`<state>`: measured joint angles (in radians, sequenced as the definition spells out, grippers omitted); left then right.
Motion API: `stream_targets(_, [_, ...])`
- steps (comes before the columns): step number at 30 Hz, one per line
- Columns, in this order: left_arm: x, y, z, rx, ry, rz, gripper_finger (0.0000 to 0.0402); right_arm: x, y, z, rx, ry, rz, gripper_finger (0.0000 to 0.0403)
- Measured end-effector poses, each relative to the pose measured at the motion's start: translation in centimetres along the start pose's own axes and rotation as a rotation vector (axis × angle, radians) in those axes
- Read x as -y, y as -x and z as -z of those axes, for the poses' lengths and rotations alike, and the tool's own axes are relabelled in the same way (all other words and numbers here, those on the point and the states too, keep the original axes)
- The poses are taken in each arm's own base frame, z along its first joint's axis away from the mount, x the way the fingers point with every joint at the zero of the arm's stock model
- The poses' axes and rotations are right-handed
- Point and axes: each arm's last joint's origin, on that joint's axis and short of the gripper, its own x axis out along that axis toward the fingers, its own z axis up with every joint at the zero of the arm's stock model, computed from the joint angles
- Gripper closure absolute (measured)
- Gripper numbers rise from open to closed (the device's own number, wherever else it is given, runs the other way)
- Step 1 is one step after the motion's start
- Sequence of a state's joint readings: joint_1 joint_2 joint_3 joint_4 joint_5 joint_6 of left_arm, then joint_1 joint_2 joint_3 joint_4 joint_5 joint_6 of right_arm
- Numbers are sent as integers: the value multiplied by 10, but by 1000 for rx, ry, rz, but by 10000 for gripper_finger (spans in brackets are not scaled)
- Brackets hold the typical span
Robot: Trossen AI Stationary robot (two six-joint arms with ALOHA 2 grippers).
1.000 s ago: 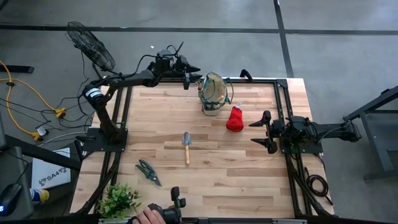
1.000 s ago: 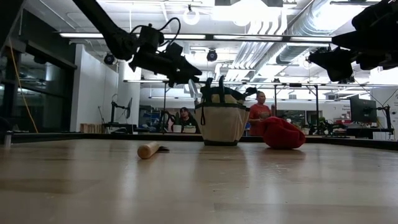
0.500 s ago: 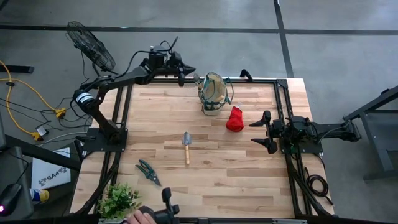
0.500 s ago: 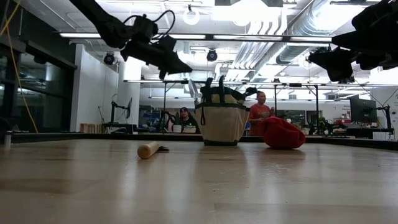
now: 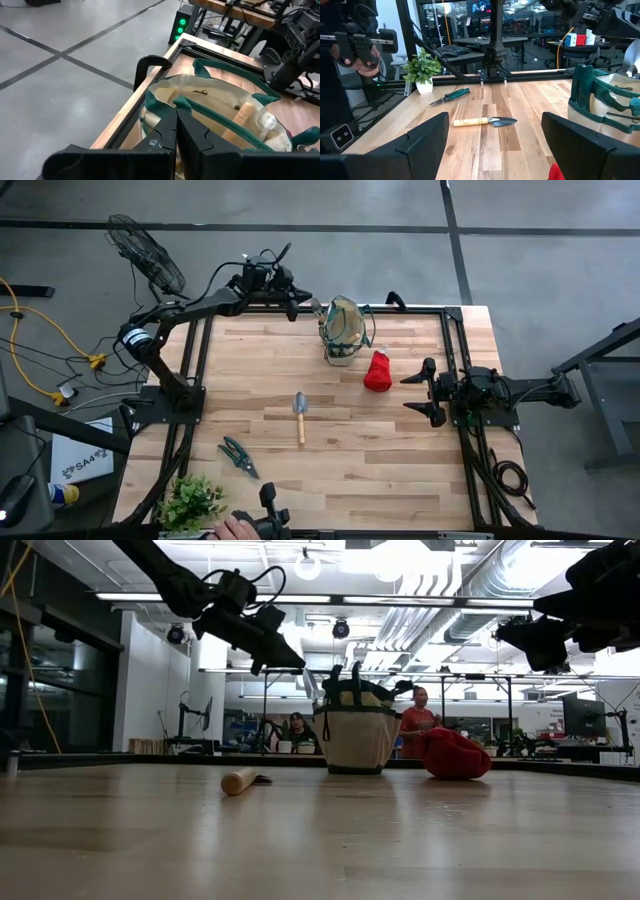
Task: Pick & Place Garden tools in Gardening bag
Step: Put the brown trowel into the gardening bag
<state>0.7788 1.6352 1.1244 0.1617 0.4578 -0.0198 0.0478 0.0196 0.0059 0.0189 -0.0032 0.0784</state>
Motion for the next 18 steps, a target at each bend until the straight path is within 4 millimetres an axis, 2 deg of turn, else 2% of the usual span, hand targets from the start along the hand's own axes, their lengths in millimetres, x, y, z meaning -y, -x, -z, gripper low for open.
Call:
stream_targets(9, [8, -14, 9, -27, -9, 57, 401, 0, 0, 0, 0, 0, 0, 92])
stream_targets(18, [7, -14, 10, -27, -16, 16, 401, 0, 0, 0, 0, 0, 0, 92])
